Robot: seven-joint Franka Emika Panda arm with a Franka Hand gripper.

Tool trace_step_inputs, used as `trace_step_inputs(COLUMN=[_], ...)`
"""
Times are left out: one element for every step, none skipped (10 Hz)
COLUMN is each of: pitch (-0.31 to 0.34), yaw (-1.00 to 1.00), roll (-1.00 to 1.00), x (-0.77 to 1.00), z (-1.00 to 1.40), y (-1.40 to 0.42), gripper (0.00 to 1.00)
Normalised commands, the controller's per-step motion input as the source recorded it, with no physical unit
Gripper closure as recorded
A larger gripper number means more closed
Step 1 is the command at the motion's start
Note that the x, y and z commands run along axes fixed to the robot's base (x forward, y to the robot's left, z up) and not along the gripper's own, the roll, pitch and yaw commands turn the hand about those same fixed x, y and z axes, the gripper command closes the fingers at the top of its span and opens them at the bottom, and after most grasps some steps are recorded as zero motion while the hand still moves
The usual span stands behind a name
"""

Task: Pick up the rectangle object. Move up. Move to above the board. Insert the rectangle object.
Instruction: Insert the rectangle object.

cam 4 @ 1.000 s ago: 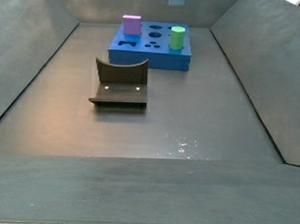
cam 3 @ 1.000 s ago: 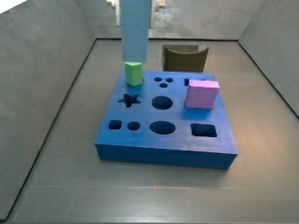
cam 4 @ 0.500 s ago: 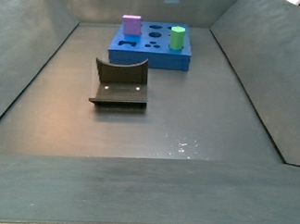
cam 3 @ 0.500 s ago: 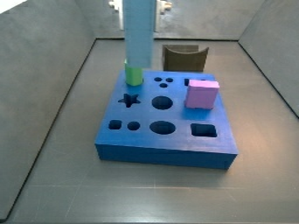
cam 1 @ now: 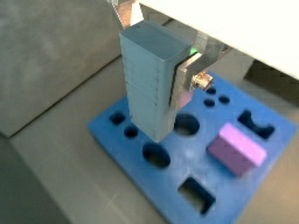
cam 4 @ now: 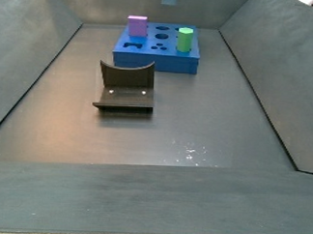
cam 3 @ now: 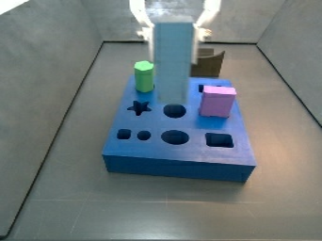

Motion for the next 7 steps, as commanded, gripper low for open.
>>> trace_step_inputs(pitch=[-0.174, -0.211, -0.191, 0.0, -0.166, -0.106, -0.12], yaw=[-0.02, -0.03, -0.2, 0.0, -0.25, -0.19, -0.19], roll=[-0.18, -0.18, -0.08, 0.0, -0.39, -0.39, -0.42], x=[0.95, 0.94, 0.73, 0.08, 0.95, 1.0, 1.0], z=[-0.21, -0.23, -0.17, -0.02, -0.18, -0.24, -0.22], y=[-0.41, -0.4, -0.21, -0.01, 0.17, 0.23, 0.24], gripper=[1.0, 1.0, 1.0, 1.0, 1.0, 1.0, 1.0])
